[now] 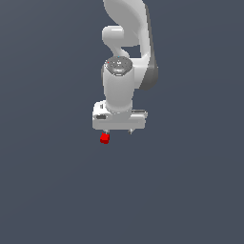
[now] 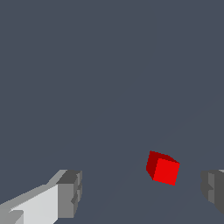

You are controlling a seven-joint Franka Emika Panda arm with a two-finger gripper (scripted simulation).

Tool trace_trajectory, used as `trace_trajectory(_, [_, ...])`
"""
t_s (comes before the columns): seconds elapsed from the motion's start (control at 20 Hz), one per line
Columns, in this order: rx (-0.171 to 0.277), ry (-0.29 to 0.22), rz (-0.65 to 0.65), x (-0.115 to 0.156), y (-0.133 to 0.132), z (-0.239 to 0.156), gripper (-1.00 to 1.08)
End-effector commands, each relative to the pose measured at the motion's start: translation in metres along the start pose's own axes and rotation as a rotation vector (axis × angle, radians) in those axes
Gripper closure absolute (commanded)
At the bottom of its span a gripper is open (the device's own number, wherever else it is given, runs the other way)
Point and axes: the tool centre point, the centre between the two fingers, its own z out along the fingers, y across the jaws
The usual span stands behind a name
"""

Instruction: Pick up the red cube and move it to a goal position.

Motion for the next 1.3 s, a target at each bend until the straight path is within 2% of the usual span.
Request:
trace_trajectory(0.0, [0.000, 0.000, 0.000, 0.000, 0.000, 0.000, -0.92])
trace_trajectory(0.45, [0.002, -0.004, 0.043, -0.009, 0.014, 0.024, -0.92])
trace_trajectory(0.95, [0.009, -0.016, 0.179, -0.040, 0.055, 0.102, -0.92])
trace_trajectory(1.25, [0.013, -0.021, 0.239, -0.055, 0.071, 0.137, -0.92])
